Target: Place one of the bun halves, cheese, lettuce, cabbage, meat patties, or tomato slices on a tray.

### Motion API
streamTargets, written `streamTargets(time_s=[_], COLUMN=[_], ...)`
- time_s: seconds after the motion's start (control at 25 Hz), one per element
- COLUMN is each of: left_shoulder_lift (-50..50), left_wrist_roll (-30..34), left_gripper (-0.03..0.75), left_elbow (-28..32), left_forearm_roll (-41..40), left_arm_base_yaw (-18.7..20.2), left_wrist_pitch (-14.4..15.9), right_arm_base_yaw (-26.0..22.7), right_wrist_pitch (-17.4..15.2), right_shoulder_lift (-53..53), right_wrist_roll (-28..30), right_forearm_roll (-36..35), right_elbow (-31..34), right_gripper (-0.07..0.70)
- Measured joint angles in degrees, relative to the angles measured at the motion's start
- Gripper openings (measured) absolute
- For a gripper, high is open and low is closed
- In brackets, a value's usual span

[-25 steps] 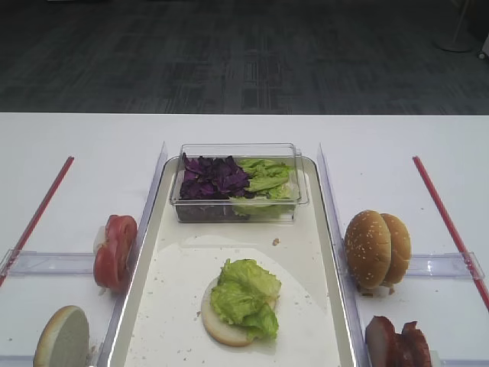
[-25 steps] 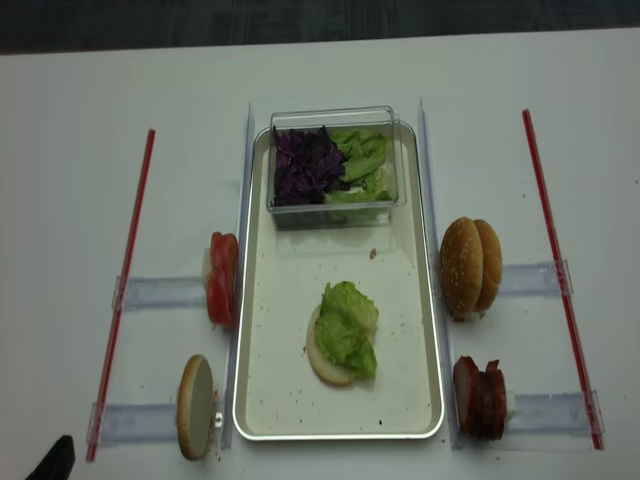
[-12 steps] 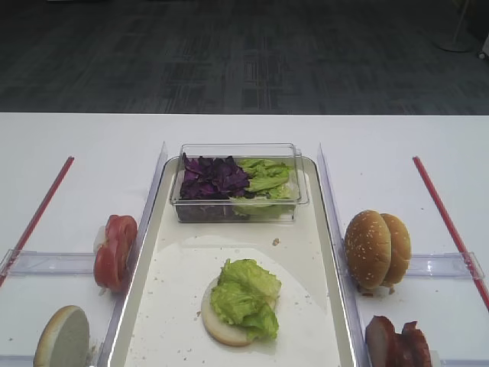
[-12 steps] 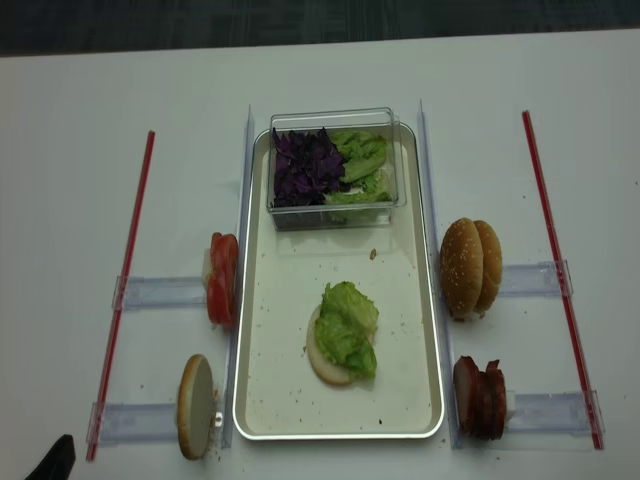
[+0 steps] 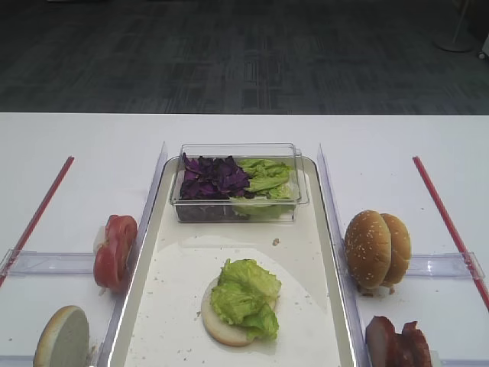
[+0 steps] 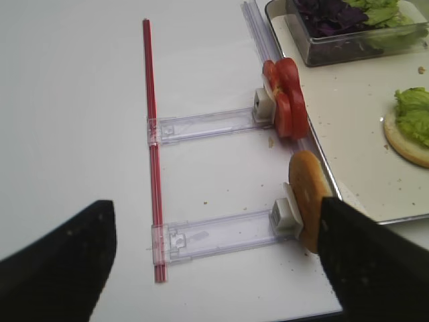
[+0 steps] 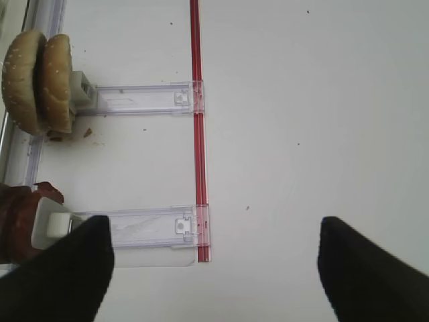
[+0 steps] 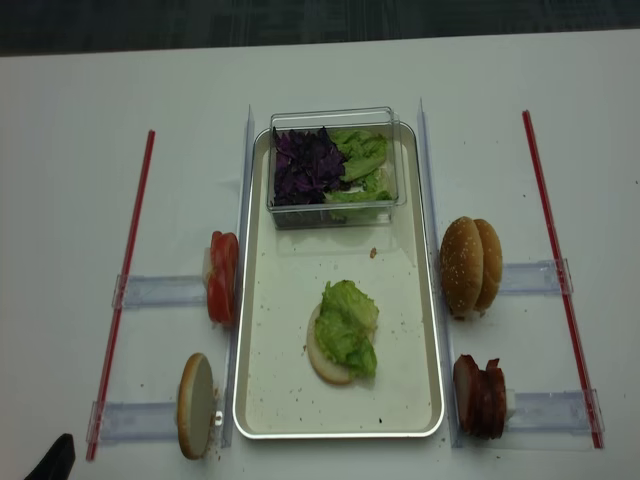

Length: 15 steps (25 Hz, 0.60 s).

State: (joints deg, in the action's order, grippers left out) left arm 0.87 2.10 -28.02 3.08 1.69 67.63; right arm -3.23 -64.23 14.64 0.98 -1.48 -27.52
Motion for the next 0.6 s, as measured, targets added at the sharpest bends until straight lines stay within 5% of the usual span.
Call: streamTargets(time_s=[0.6], left_shoulder_lift=[0.0], left_wrist_roll=[0.0], left_gripper=[0.565], left_elbow=[0.0], left_forearm_roll=[0.0], left_arm_base_yaw=[0.0], left_wrist_pitch=[0.0], right_arm_base_yaw=[0.0], right_wrist_pitch=[0.0], right_shoulder_lift=[-0.1], right_wrist_roll=[0.0], right_forearm_roll=[0.0], right_elbow=[0.0], right_gripper=[0.634])
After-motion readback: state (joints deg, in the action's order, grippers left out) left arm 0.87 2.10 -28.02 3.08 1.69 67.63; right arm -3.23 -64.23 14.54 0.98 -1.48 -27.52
